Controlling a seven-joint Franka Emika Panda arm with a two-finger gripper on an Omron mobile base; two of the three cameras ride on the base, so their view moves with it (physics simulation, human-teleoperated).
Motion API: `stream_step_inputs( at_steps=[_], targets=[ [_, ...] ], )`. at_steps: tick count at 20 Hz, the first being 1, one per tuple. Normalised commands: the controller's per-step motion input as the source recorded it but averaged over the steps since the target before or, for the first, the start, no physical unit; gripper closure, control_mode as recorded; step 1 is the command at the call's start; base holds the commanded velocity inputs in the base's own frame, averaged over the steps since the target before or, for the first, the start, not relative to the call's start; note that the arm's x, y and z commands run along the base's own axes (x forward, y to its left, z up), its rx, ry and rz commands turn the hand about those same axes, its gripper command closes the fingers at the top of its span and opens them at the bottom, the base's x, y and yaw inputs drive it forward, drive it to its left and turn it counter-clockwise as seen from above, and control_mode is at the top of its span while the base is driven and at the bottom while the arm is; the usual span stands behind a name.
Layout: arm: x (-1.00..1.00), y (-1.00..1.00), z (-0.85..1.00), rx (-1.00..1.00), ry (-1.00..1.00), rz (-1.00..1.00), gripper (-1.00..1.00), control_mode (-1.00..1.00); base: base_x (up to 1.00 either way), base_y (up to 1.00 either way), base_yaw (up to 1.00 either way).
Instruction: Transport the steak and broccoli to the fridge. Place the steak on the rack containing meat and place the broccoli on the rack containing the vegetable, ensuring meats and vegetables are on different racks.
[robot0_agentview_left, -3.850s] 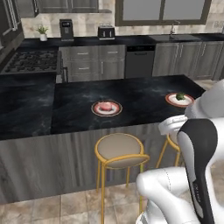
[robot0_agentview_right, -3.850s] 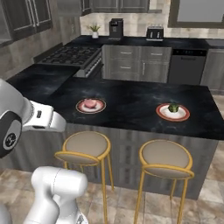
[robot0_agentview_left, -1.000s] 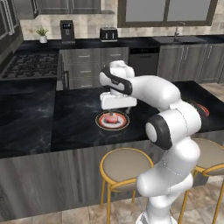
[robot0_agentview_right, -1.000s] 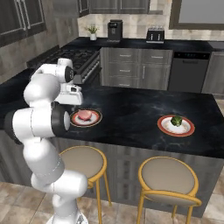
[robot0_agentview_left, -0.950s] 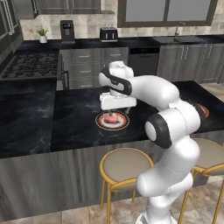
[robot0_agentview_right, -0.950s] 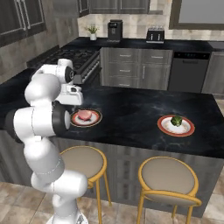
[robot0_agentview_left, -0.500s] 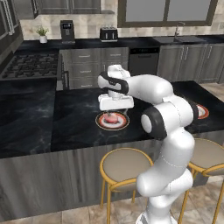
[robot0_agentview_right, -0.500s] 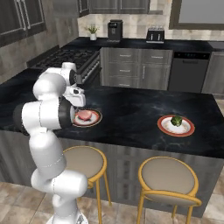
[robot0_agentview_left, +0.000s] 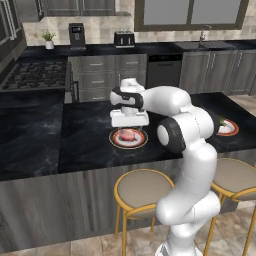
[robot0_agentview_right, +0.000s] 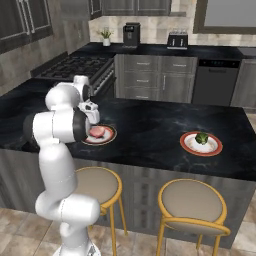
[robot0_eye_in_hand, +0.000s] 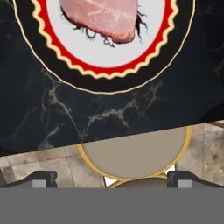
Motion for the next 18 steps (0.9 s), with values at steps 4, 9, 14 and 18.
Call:
stream_step_inputs(
  at_steps=[4, 9, 14, 18],
  targets=[
    [0.37, 0.04, -0.21, -0.09, -0.04, -0.05, -1.00, -1.00, 0.00, 0.00, 0.00],
    [0.34, 0.00, -0.14, -0.04, 0.00, -0.02, -1.00, -1.00, 0.00, 0.00, 0.00],
    [0.36, 0.00, -0.17, -0.03, 0.02, 0.00, -1.00, -1.00, 0.00, 0.00, 0.00],
    [0.24, 0.00, -0.26, -0.03, 0.00, 0.00, -1.00, -1.00, 0.00, 0.00, 0.00]
  ],
)
